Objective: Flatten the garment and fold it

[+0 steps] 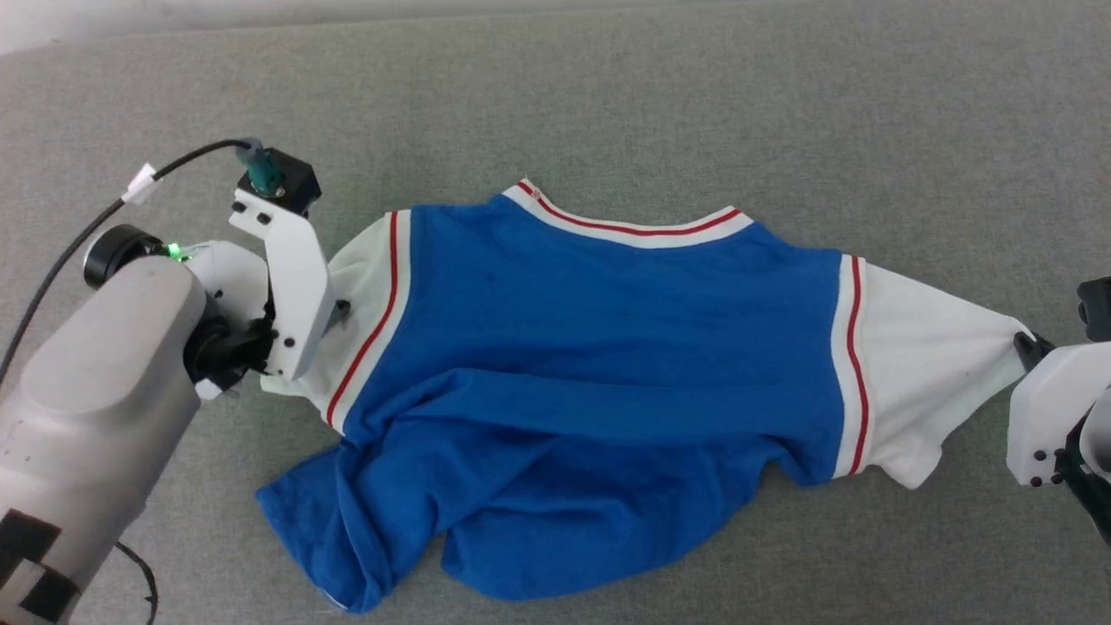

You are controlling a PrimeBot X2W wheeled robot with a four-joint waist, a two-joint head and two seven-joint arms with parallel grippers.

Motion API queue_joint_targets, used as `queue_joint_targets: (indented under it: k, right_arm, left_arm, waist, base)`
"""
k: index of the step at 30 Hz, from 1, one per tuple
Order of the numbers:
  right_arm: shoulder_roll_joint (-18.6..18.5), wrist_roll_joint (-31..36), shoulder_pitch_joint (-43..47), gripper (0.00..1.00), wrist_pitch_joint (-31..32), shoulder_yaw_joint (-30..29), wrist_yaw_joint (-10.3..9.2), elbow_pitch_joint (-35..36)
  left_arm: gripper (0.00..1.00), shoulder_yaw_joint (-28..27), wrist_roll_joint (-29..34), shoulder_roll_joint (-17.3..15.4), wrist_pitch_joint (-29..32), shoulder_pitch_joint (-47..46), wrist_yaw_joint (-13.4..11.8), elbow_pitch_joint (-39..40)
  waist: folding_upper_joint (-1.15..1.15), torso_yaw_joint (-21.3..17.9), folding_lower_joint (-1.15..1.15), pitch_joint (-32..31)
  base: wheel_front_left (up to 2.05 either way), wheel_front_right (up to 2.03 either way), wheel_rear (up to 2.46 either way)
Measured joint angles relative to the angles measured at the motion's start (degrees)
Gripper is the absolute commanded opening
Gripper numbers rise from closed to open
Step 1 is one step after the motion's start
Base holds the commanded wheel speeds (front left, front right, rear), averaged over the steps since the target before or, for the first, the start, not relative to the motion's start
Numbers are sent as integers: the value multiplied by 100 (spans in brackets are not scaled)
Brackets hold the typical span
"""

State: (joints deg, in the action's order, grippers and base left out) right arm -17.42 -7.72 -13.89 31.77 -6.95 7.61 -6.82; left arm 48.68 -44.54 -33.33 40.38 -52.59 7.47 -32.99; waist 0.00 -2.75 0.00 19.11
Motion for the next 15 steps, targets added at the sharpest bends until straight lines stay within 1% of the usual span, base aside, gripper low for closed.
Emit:
queue_joint_targets:
  k: [2, 3, 4, 7, 9, 11, 15]
  right_arm:
    - [-16, -1, -1, 0, 0, -5, 0, 12]
    - [-26, -1, -1, 0, 1, -9, 0, 19]
    - [-36, -2, -1, 0, 1, -11, 0, 23]
    - [-66, -16, -1, 0, 5, -24, 0, 26]
    - [-105, -16, -1, 0, -1, -34, 0, 30]
    - [-174, -16, -11, 0, -18, -22, 1, 32]
    - [-379, -44, -117, 0, -180, 34, 1, 51]
  left_arm:
    - [100, 123, -186, -43, 77, -78, 0, -48]
    - [76, 172, -319, -55, 160, -114, -1, -56]
    - [0, 209, -465, -68, 259, -156, -1, -59]
    - [0, 287, -808, -86, 404, -188, 0, -52]
    - [0, 346, -845, -89, 233, -192, 0, -51]
    - [0, 386, -829, -83, -101, -181, 7, -124]
    - [0, 365, -659, -86, -979, -179, 7, -355]
  waist:
    - [0, -12, 0, 45]
    - [0, -13, 0, 63]
    - [0, -12, 0, 76]
    - [0, 17, 0, 77]
    - [0, 47, 0, 46]
    - [0, 77, 0, -15]
    - [0, 133, 0, -216]
  base:
    - [0, 0, 0]
    - [0, 0, 0]
    - [0, 0, 0]
    - [0, 0, 0]
    - [0, 0, 0]
    - [0, 0, 0]
    - [0, 0, 0]
